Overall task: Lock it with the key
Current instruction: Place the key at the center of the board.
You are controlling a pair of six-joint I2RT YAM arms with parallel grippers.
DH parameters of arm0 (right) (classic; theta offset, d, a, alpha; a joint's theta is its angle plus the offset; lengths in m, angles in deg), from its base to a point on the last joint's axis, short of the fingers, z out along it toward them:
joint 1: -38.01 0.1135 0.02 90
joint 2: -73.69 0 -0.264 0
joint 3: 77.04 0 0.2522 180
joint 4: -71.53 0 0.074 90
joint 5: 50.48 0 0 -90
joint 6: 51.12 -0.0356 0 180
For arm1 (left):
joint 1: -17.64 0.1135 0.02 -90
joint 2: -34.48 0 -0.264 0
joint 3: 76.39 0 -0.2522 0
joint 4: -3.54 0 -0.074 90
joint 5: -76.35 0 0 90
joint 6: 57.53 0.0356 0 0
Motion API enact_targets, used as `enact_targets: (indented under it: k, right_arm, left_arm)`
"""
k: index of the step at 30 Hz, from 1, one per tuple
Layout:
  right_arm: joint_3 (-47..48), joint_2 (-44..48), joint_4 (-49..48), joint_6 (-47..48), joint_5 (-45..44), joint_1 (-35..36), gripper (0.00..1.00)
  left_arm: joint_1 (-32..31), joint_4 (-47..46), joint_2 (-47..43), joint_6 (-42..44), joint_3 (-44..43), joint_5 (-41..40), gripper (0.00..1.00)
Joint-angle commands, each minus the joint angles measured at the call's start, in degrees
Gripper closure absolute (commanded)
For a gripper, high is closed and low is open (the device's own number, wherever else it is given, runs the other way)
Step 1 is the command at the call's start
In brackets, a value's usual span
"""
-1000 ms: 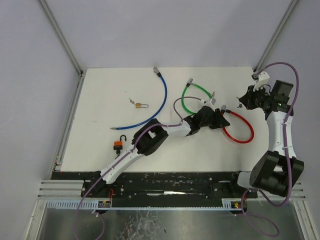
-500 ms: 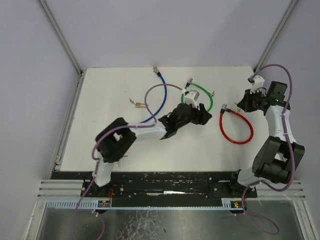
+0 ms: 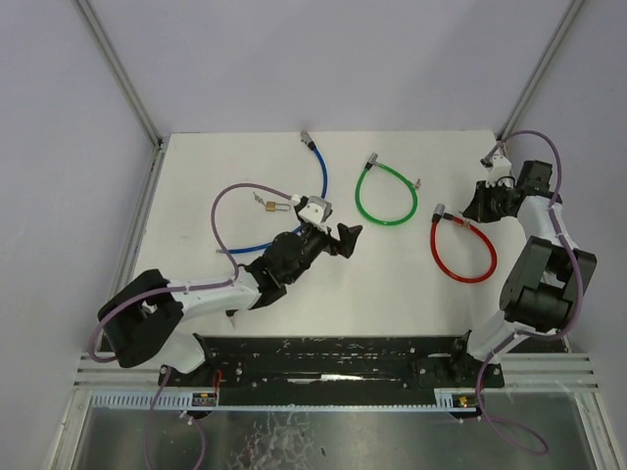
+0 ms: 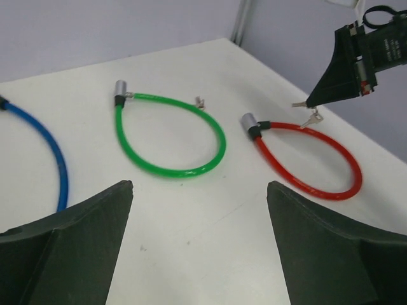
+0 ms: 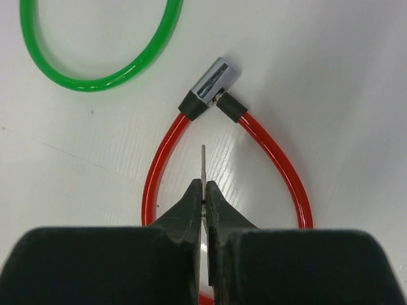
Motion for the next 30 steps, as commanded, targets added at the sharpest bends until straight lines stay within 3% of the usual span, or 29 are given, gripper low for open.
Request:
enact_targets:
  k: [1, 9, 15, 18, 22, 26, 30]
  right_arm:
    - [3.57, -4.25, 0.64, 0.64, -1.92, -0.19, 0.93]
    - [5.48, -10.52, 1.15, 0.4, -5.59, -0.1, 0.88]
    - [6.17, -9.33, 1.59, 0.5, -7.08, -0.1, 0.61]
    - [5.57, -5.52, 1.08, 0.59, -7.11, -0.13, 0.58]
    - [4.4, 2.33, 1.08, 0.0, -0.88, -0.15, 0.58]
    - [4.06, 8.86, 1.12, -3.29, 13.17, 0.23, 0.58]
    - [6.38, 13.78, 2.88, -6.39, 21.11, 5.26, 0.57]
  left_arm:
    - [0.28, -1.51, -3.46, 5.09, 3.59, -4.77, 0.14]
    - [0.19, 5.36, -7.28, 6.63, 5.21, -5.95, 0.12]
    - [0.2, 7.63, -9.4, 6.75, 6.32, -6.98, 0.11]
    - [0.2, 9.48, -10.45, 6.34, 6.3, -7.12, 0.11]
    - [0.2, 11.78, -12.21, 5.78, 6.44, -6.84, 0.11]
    - [0.3, 14.02, -13.5, 5.2, 6.7, -7.4, 0.11]
    - [0.88, 16.47, -13.97, 4.07, 6.39, -7.55, 0.11]
